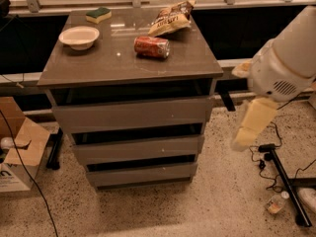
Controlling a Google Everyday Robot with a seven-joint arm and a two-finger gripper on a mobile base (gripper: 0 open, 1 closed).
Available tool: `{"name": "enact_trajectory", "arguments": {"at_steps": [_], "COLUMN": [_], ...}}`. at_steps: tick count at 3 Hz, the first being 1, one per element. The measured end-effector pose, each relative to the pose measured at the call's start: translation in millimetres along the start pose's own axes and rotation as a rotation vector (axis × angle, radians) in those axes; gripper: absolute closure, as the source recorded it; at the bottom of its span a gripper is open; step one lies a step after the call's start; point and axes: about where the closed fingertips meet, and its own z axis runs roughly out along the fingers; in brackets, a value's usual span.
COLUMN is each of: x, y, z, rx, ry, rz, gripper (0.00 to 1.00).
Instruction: Open bottom drawer
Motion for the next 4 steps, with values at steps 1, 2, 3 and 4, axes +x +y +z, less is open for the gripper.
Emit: {"name": "enact_trajectory", "arguments": {"at_steps": [1,2,3,4], "x": [-25,-40,-42,-43], "y": [4,4,0,2], "z": [55,113,120,133], "rx": [-0.018,-0.053,-0.045,-0.054], "ry": [-0.086,-0.148,-0.159,-0.155], "rz": [0.005,0.002,0.005,0.042], "gripper": [0.00,0.00,0.00,0.00]}}
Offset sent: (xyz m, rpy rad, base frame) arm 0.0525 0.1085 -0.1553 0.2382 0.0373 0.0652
